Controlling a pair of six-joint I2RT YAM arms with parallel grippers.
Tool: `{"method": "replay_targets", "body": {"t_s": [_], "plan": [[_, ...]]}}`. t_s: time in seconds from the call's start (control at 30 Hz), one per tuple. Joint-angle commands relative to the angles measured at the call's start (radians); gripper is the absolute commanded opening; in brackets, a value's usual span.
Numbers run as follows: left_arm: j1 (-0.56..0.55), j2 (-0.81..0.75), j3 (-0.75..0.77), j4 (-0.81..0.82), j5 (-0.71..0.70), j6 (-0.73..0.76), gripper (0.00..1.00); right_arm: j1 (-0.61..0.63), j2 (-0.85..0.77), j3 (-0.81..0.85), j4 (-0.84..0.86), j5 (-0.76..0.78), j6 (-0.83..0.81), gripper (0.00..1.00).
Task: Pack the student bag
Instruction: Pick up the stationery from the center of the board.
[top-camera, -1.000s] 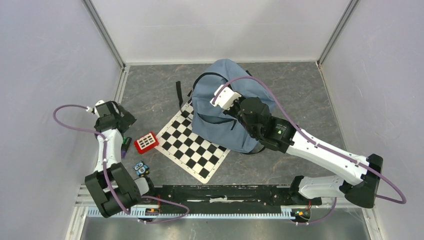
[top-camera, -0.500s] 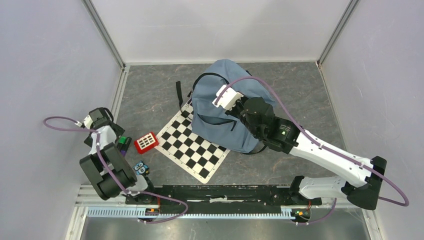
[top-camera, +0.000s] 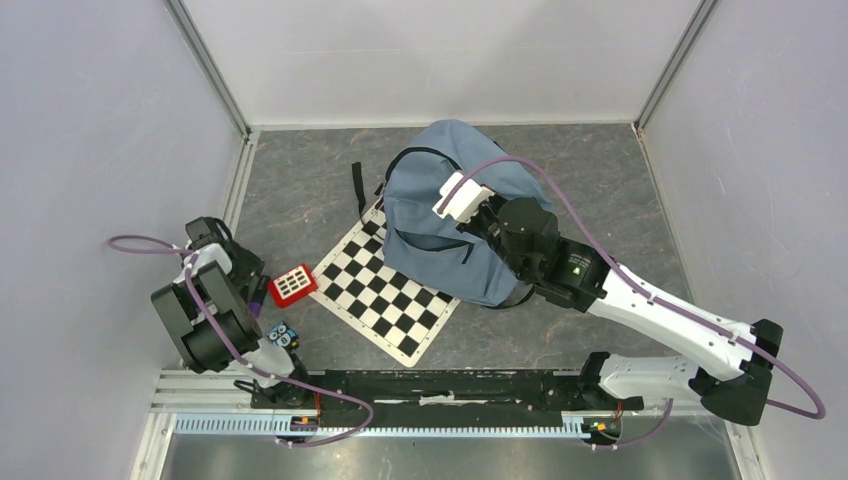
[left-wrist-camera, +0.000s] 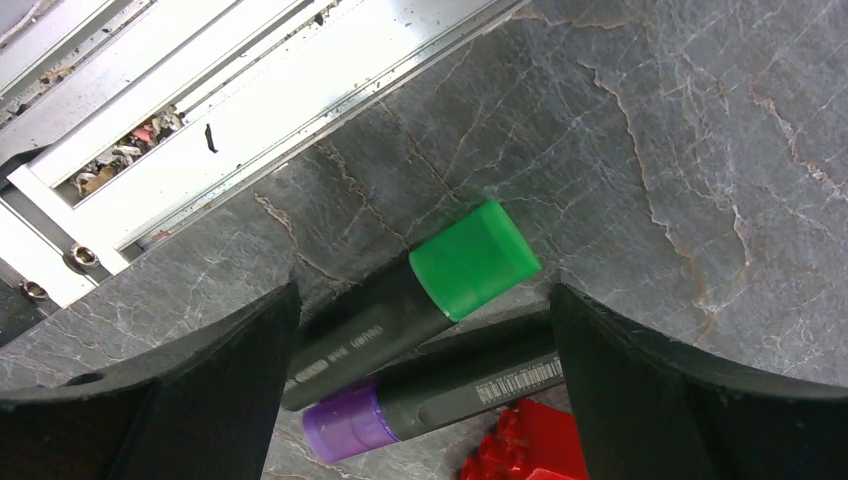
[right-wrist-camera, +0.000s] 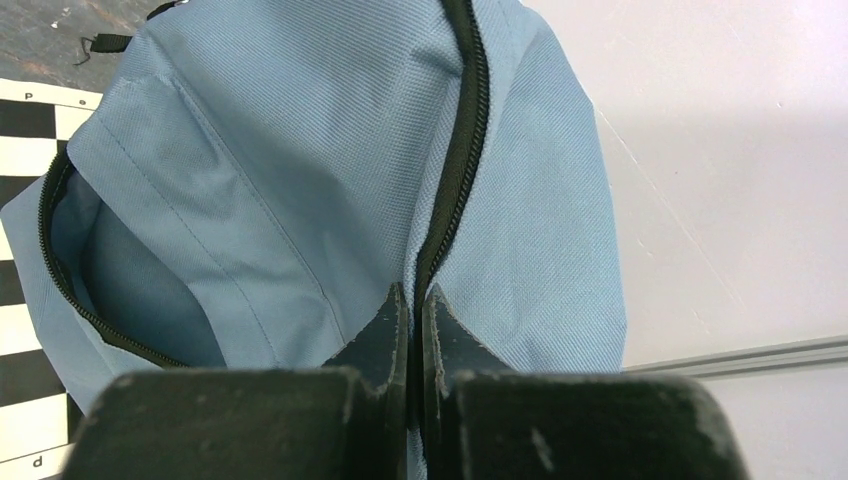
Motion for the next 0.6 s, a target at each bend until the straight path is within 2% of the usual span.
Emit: {"method": "replay_targets", "body": {"t_s": [0.0,0.07,0.17,0.33,0.5,0.57], "plan": [[-0.001,-0.006,0.013,-0.024,0.052,0.016,1.0,0.005,-0.044,-0.005,0.058,-0.016,-0.002,0.01],[-0.002,-0.001,0.015,-0.029,0.049,0.017,0.99,0.004,-0.044,-0.004,0.059,-0.017,0.002,0.01],[-0.001,0.022,0.028,-0.052,0.029,0.019,0.9,0.004,-0.047,0.001,0.057,-0.024,0.008,0.01],[-0.002,0.061,0.044,-0.068,0.022,0.019,0.61,0.005,-0.047,0.002,0.06,-0.02,0.011,0.01],[-0.002,0.047,0.047,-0.069,-0.004,0.018,0.42,0.004,-0.045,-0.002,0.06,-0.025,0.023,0.01],[-0.002,0.028,0.046,-0.063,-0.011,0.015,0.31,0.004,-0.044,-0.007,0.059,-0.027,0.026,0.01]]}}
